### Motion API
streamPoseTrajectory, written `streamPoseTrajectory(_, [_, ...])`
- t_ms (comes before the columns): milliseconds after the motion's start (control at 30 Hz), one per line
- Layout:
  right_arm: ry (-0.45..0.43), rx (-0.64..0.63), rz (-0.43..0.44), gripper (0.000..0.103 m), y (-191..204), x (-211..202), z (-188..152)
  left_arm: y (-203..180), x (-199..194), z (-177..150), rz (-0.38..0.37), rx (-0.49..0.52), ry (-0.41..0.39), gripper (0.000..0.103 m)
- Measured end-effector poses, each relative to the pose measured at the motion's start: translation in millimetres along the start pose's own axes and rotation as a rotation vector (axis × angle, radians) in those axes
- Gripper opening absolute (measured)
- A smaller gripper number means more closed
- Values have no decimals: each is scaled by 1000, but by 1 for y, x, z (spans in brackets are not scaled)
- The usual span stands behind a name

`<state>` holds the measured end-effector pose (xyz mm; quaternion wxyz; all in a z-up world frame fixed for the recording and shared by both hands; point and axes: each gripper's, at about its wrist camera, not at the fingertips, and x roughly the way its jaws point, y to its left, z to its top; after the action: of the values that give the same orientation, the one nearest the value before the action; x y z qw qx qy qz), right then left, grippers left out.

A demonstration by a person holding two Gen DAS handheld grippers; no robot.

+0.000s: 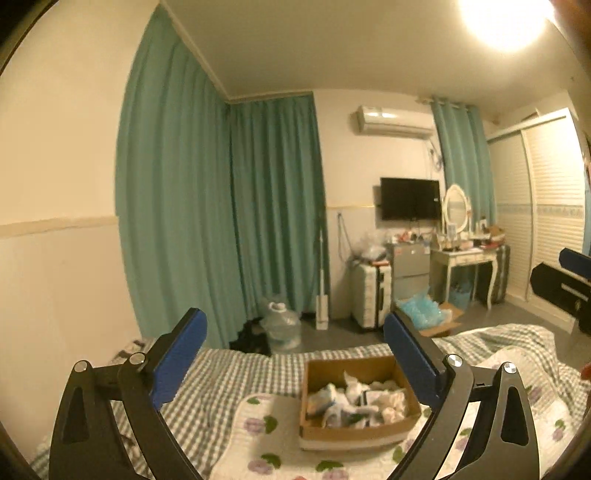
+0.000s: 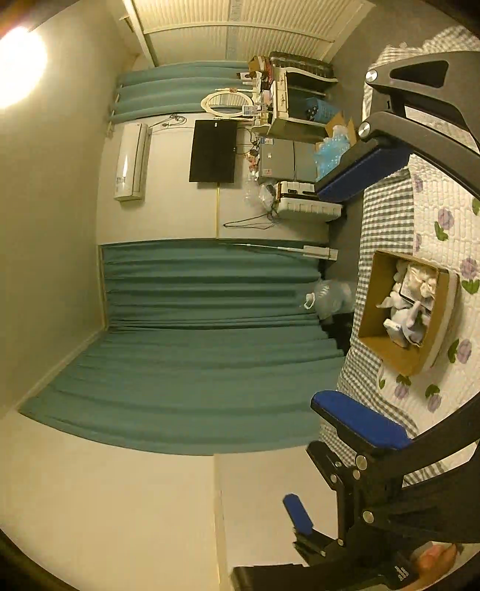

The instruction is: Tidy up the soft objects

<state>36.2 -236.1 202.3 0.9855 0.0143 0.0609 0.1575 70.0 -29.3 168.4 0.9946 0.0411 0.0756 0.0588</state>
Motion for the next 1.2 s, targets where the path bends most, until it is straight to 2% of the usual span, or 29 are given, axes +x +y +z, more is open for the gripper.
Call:
streamPoseTrajectory(100, [-29, -13, -40, 103, 1, -7, -29, -1, -12, -22, -2, 9, -5, 98])
streamPoseTrajectory(200, [-13, -14, -53, 103, 1, 3, -64, -3, -13, -53, -17, 1, -16, 98])
streamPoseTrajectory(367, [83, -6, -29, 103, 1, 44, -119, -12, 10, -100, -42, -12, 43, 98])
streamPoseTrajectory(500, [153, 19, -22, 103, -6, 66, -148, -22, 25, -122, -13, 7, 84, 98])
streamPoseTrajectory(733, [179, 41, -54, 103, -15, 79, -161, -23, 28, -137, 10, 36, 107, 98])
streamPoseTrajectory(1200, [175, 48, -57, 103, -16, 78, -160, -23, 28, -143, -26, 2, 155, 98])
